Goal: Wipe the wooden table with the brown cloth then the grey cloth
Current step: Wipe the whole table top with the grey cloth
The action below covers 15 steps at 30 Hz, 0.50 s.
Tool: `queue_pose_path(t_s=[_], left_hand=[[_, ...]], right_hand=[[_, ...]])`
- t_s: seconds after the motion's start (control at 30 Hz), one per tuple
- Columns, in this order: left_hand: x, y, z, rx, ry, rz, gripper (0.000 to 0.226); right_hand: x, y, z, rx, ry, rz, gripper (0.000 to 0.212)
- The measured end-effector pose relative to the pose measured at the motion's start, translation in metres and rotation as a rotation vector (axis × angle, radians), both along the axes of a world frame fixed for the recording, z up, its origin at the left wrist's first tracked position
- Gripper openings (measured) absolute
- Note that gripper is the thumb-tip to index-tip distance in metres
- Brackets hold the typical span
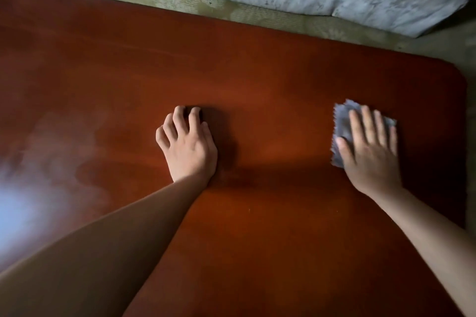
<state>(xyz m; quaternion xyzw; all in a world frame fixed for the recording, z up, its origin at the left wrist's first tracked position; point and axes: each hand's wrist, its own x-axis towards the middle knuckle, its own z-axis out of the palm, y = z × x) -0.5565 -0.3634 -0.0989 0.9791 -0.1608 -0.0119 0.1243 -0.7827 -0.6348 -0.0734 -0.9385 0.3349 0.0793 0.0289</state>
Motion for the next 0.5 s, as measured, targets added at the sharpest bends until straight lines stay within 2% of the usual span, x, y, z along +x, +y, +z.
queue_pose_path(t_s=[0.07, 0.17, 0.37, 0.43, 0.5], left_hand=[[0.000, 0.001, 0.001, -0.029, 0.001, -0.016, 0.040], [0.001, 0.005, 0.004, -0.096, 0.025, -0.031, 0.042], [0.009, 0.021, 0.010, -0.359, 0.117, -0.082, 0.038], [0.003, 0.037, 0.011, -0.357, 0.123, -0.166, 0.039], [-0.009, 0.054, 0.007, -0.257, 0.062, -0.276, 0.040]], right_hand=[[-0.024, 0.012, -0.001, 0.019, 0.024, -0.104, 0.078], [-0.007, 0.051, -0.007, 0.019, 0.028, -0.210, 0.081], [0.061, 0.200, -0.009, 0.036, 0.007, 0.095, 0.076], [0.063, 0.243, -0.004, 0.078, 0.011, 0.170, 0.076], [0.043, 0.267, -0.002, 0.106, 0.001, 0.237, 0.075]])
